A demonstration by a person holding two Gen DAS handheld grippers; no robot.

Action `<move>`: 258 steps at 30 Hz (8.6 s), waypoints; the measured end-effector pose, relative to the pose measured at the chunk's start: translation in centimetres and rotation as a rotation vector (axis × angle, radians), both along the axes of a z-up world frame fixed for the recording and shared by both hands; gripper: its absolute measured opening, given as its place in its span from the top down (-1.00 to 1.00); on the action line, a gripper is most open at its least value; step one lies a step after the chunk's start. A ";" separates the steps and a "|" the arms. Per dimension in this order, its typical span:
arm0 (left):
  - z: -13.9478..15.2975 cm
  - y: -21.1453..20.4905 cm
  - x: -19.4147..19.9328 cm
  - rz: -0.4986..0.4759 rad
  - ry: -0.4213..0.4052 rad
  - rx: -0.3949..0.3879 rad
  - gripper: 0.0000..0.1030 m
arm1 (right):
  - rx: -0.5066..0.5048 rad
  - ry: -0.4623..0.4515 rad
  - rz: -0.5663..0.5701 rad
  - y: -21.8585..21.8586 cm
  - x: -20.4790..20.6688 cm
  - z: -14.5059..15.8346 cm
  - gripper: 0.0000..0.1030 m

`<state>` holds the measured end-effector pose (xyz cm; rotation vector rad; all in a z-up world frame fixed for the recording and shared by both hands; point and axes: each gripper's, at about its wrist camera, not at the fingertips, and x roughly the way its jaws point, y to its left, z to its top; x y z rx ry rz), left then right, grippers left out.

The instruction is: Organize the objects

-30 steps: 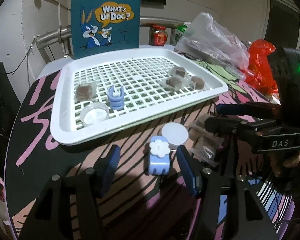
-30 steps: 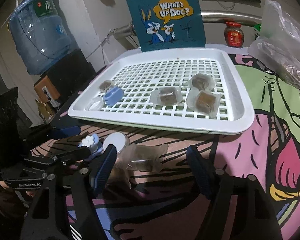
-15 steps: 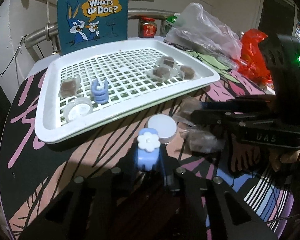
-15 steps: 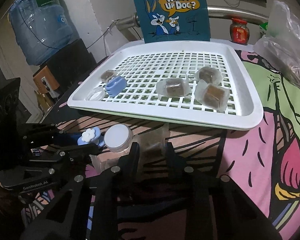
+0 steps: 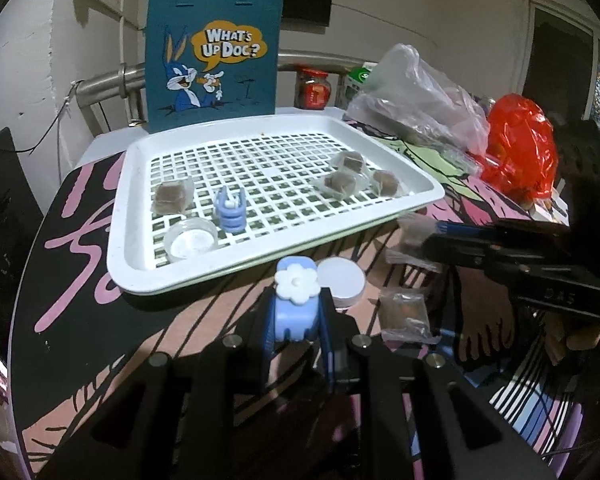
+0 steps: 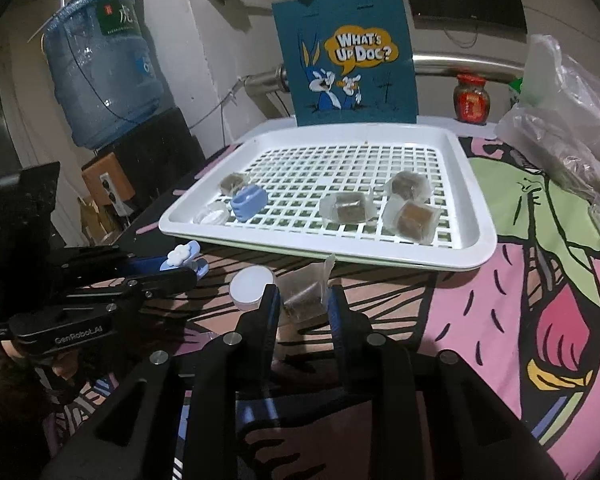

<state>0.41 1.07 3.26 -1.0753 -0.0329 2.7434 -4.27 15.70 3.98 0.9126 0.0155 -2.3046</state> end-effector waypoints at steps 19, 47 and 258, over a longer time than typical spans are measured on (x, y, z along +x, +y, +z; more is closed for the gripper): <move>0.1 -0.2 0.2 0.006 0.010 0.009 0.62 | -0.015 0.004 0.005 0.2 0.1 0.1 0.54; 0.1 -0.3 0.1 0.006 0.009 0.009 0.62 | -0.014 0.004 0.012 0.0 0.3 0.1 0.54; 1.1 0.3 1.8 0.091 0.111 -0.050 0.26 | -0.029 0.016 0.020 2.1 -0.4 0.4 0.39</move>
